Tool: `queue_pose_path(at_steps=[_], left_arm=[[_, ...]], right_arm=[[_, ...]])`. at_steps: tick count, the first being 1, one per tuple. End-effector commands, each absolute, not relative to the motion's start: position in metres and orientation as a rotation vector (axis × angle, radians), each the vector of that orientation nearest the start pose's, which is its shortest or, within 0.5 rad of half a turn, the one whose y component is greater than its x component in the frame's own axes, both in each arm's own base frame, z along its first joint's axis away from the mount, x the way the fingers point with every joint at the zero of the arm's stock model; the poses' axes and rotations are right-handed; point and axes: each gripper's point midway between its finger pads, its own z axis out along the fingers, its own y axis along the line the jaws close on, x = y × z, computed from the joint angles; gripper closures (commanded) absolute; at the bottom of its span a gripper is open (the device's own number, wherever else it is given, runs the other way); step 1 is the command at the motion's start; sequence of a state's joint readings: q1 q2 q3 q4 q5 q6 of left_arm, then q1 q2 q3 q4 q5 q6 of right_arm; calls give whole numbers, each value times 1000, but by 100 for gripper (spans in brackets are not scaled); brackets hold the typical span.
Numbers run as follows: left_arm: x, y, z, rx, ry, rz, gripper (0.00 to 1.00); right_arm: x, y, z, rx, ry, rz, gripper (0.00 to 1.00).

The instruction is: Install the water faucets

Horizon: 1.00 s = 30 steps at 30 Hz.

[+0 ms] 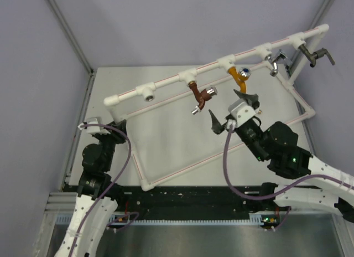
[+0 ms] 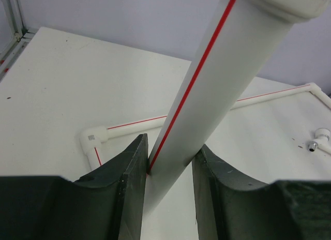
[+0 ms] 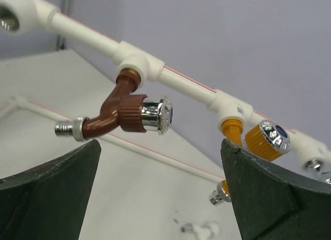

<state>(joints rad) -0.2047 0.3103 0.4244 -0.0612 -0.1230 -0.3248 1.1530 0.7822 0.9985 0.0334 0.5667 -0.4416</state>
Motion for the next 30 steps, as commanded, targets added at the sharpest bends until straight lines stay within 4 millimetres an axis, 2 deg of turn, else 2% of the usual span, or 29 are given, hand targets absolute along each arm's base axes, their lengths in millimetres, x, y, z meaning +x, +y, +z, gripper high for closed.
queue_pose_path(at_steps=[1, 4, 9, 11, 15, 18, 21, 23, 26, 30], left_arm=[[253, -51, 241, -274, 1580, -418, 100], [253, -51, 241, -274, 1578, -416, 100], [252, -51, 241, -274, 1578, -416, 100], [252, -51, 242, -274, 1576, -416, 100], [251, -51, 242, -272, 1577, -417, 100], [251, -51, 243, -273, 1575, -417, 100], [251, -50, 243, -277, 1573, -418, 100], [250, -50, 243, -276, 1571, -417, 100], [250, -50, 244, -275, 1570, -418, 100], [250, -50, 244, -277, 1570, -417, 100]], right_arm=[[211, 204, 408, -1123, 1043, -312, 1], [220, 208, 408, -1238, 975, -520, 1], [229, 219, 424, -1287, 854, -728, 1], [232, 223, 434, -1265, 828, -768, 1], [236, 239, 435, -1308, 782, -806, 3], [243, 248, 430, -1332, 788, -838, 6], [256, 248, 421, -1335, 817, -870, 12], [266, 247, 412, -1310, 844, -874, 18], [277, 245, 402, -1259, 911, -846, 40], [276, 255, 406, -1086, 1001, -607, 58]])
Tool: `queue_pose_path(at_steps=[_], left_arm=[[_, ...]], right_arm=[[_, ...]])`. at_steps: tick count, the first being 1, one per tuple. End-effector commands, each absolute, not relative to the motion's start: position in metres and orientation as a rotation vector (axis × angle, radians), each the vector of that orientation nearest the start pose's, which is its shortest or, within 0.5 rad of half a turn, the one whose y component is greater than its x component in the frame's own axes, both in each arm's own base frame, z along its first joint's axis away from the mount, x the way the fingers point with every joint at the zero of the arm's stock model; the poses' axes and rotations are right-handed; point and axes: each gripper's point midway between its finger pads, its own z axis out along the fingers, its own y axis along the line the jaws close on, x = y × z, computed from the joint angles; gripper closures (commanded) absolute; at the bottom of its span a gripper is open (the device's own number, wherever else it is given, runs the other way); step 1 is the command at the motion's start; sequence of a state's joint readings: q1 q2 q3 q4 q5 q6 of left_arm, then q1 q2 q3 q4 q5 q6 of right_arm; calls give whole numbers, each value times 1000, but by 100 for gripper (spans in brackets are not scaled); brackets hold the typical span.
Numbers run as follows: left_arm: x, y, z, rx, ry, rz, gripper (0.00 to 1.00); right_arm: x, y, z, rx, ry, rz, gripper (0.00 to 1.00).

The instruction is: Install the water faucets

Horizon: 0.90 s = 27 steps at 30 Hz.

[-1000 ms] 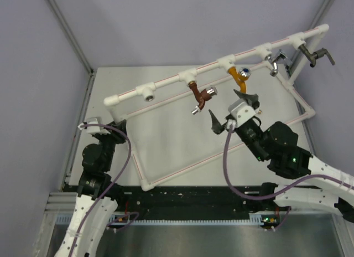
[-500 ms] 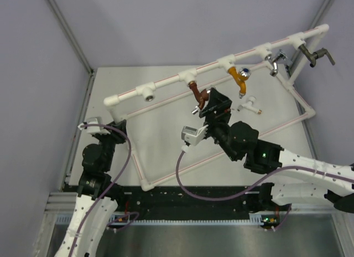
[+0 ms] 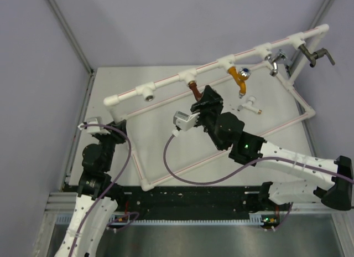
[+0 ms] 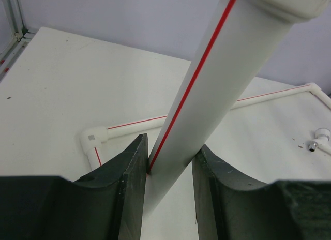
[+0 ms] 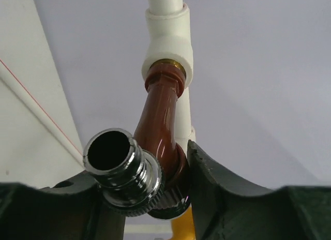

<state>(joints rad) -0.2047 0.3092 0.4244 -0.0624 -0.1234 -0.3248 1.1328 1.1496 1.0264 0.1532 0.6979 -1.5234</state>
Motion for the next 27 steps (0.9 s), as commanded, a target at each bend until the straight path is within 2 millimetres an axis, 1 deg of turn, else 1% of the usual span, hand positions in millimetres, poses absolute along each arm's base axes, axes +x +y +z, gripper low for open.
queue_pose_path(at_steps=[1, 4, 5, 6, 7, 9, 10, 11, 12, 15, 18, 19, 20, 22, 24, 27], left_arm=[[250, -50, 244, -276, 1568, -417, 100], [250, -50, 244, -279, 1567, -414, 100], [250, -50, 244, -278, 1568, -416, 100], [250, -50, 244, -278, 1566, -416, 100], [250, -49, 245, -277, 1565, -414, 100], [251, -50, 245, -276, 1565, -415, 100], [250, -50, 246, -277, 1563, -417, 100], [251, -50, 245, -277, 1565, -416, 100], [251, -50, 245, -277, 1565, -416, 100], [250, -50, 245, -276, 1565, -418, 100], [250, -49, 245, -278, 1563, -416, 100], [250, -50, 244, -279, 1566, -415, 100], [250, -49, 245, -281, 1564, -413, 100], [249, -48, 245, -284, 1561, -407, 100], [249, -47, 245, -286, 1564, -405, 100], [248, -47, 245, -285, 1564, -404, 100]], right_arm=[[275, 258, 408, -1036, 1036, -522, 63], [268, 271, 422, -829, 1147, -167, 81], [263, 277, 428, -719, 1180, 10, 86], [257, 279, 438, -637, 1176, 153, 90], [251, 283, 444, -539, 1180, 308, 92], [242, 281, 461, -319, 1137, 599, 98], [237, 278, 464, -197, 1125, 753, 100], [237, 275, 461, -91, 1109, 869, 100], [236, 269, 468, 42, 1084, 1001, 100], [248, 249, 452, 445, 1043, 1283, 100], [259, 228, 432, 837, 908, 1527, 100], [262, 224, 430, 919, 853, 1586, 100], [263, 221, 431, 964, 801, 1626, 100], [263, 217, 440, 991, 708, 1676, 100], [260, 212, 455, 986, 620, 1714, 90], [256, 216, 468, 905, 598, 1702, 60]])
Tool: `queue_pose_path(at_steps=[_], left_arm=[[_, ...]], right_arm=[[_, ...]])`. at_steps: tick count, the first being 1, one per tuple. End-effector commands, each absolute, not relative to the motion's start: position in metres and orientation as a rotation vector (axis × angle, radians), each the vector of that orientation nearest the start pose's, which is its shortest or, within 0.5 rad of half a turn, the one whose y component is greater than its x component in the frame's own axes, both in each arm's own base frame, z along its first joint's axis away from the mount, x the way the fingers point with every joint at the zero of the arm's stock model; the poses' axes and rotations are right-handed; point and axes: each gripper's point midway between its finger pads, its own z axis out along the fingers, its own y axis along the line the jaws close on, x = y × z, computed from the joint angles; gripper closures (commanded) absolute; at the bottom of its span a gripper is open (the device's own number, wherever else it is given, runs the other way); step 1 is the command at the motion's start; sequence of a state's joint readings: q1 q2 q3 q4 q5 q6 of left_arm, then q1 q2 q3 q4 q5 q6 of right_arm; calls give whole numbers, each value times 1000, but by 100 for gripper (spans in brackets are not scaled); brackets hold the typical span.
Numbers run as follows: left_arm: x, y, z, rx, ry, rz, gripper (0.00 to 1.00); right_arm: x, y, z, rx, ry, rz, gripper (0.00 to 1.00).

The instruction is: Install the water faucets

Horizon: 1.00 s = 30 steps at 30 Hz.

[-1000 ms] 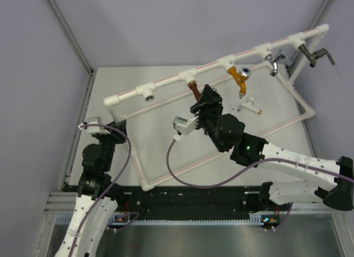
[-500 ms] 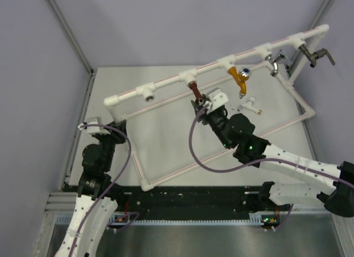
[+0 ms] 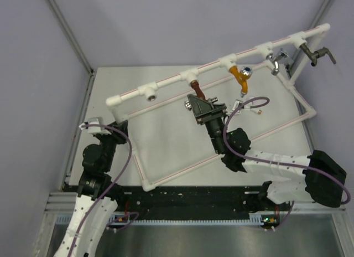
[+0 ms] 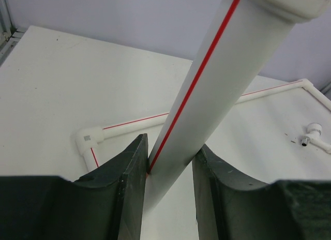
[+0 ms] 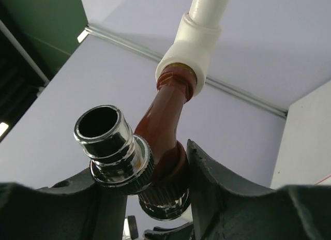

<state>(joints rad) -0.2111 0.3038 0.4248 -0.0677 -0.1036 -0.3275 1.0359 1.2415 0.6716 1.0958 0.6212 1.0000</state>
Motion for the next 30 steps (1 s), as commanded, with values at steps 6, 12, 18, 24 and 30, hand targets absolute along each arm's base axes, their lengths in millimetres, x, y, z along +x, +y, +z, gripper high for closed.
queue_pose_path(at_steps=[6, 12, 18, 24, 30], left_arm=[[249, -47, 245, -286, 1564, -403, 100], [250, -48, 245, -282, 1563, -407, 100], [250, -49, 246, -279, 1564, -410, 100], [251, -50, 246, -276, 1568, -412, 100], [252, -50, 244, -278, 1569, -413, 100]], right_arm=[[240, 226, 465, 722, 694, 1659, 1], [226, 238, 436, 455, 947, 1446, 1], [231, 220, 394, 222, 1226, 1009, 1], [234, 191, 397, -224, 1311, 452, 1], [215, 211, 426, -755, 1201, 96, 1]])
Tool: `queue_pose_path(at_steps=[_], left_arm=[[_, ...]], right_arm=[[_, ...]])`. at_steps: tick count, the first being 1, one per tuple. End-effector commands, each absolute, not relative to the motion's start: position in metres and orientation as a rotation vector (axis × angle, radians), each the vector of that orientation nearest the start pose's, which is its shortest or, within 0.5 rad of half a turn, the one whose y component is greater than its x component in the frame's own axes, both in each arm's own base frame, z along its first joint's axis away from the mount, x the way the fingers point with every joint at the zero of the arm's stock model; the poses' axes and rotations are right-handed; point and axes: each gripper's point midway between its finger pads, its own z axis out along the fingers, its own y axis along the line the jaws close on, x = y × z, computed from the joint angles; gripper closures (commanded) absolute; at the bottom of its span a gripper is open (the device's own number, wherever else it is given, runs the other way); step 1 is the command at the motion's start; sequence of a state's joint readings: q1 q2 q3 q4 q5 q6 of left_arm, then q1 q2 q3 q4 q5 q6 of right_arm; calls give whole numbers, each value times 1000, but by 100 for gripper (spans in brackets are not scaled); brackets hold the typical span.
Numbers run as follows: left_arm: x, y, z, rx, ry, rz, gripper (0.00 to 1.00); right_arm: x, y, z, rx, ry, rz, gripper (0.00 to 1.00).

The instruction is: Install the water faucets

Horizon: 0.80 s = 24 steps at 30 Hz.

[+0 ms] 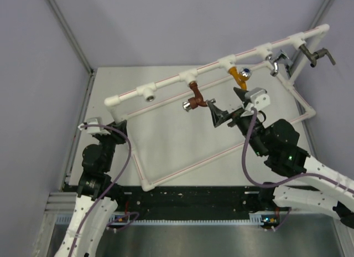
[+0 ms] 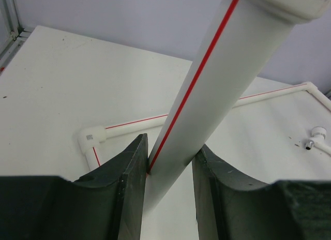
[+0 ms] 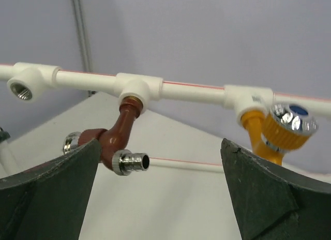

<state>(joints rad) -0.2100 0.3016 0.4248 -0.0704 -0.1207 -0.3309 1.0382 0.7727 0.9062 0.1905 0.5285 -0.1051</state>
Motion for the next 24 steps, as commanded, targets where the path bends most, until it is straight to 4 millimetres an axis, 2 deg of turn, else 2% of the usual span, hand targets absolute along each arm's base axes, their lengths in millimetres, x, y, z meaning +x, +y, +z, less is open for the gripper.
queue_pose_path(at_steps=[1, 4, 6, 9, 12, 17, 21, 24], left_arm=[[252, -49, 244, -279, 1569, -412, 100], [252, -49, 244, -279, 1570, -411, 100], [252, -50, 243, -278, 1572, -412, 100], [252, -49, 243, -278, 1572, -410, 100], [252, -50, 243, -279, 1572, -411, 100], [252, -50, 244, -278, 1571, -413, 100], [252, -50, 243, -278, 1572, -412, 100], [251, -49, 244, -279, 1569, -412, 100]], right_arm=[[213, 213, 425, -839, 1183, 20, 1], [206, 218, 425, -1023, 1118, -120, 1], [204, 226, 413, -1167, 1085, -215, 1], [206, 233, 403, -1288, 1037, -382, 1], [218, 236, 404, -1310, 1022, -535, 1], [231, 254, 407, -1310, 953, -680, 2], [244, 270, 403, -1275, 939, -728, 13], [260, 271, 391, -1254, 950, -795, 31]])
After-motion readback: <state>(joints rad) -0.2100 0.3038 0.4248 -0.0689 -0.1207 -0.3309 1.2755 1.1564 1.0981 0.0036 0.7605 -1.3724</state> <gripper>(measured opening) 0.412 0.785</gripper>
